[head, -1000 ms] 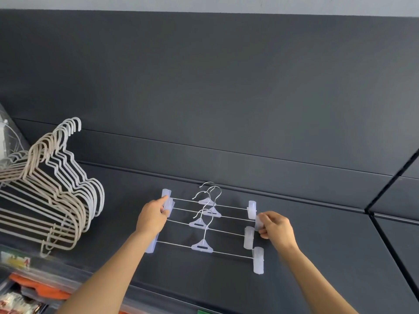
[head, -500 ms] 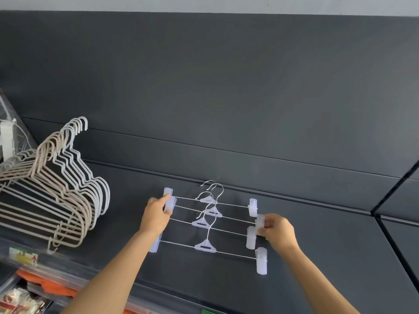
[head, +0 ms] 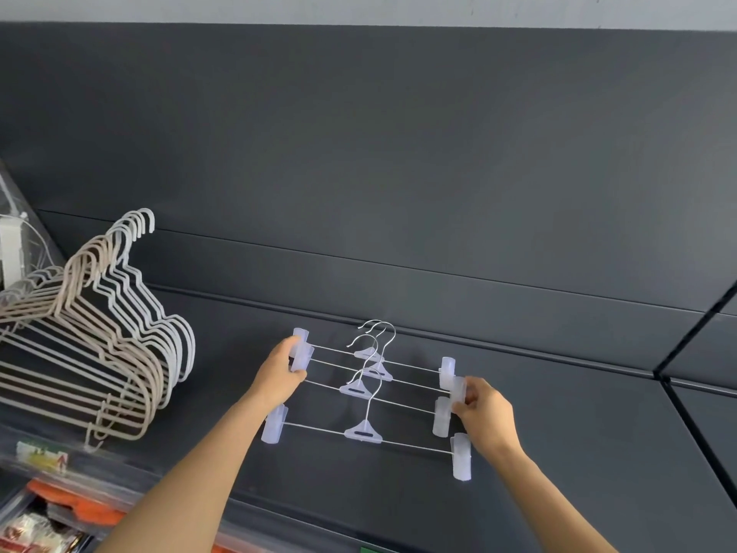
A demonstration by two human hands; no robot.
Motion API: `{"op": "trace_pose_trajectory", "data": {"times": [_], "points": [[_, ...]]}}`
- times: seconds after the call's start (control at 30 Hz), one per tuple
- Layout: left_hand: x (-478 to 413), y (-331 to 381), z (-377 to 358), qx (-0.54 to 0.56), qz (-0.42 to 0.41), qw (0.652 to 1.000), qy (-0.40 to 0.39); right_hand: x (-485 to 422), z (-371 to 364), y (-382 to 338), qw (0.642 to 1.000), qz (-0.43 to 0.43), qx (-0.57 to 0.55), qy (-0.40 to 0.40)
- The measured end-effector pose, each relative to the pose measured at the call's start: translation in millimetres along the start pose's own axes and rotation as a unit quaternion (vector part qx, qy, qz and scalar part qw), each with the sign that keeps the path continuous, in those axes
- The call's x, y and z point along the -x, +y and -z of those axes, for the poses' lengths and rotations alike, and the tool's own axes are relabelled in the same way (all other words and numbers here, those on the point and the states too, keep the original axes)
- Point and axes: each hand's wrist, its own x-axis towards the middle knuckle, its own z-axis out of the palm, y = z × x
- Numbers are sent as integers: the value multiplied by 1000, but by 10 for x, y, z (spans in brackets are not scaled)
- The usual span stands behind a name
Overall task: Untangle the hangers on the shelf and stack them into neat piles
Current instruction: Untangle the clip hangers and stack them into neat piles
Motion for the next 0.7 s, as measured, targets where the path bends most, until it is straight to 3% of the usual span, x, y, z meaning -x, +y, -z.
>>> {"op": "trace_pose_trajectory", "data": {"times": [0.17, 0.3, 0.37, 0.5, 0.7], "points": [[236, -54, 238, -55, 12, 997, 51, 112, 86, 72, 1000, 1, 8, 26], [595, -156, 367, -81, 65, 992, -78, 371, 95, 200, 1000, 0, 10, 12], [665, -185, 332, -78, 62, 990, -100, 470, 54, 203, 1000, 13, 20, -2], [650, -146, 264, -63, 37, 997, -27, 504, 4, 131, 999, 29, 44, -1], [597, -132, 208, -71, 9, 997, 13, 522, -39, 125, 998, 34, 43, 22]]}}
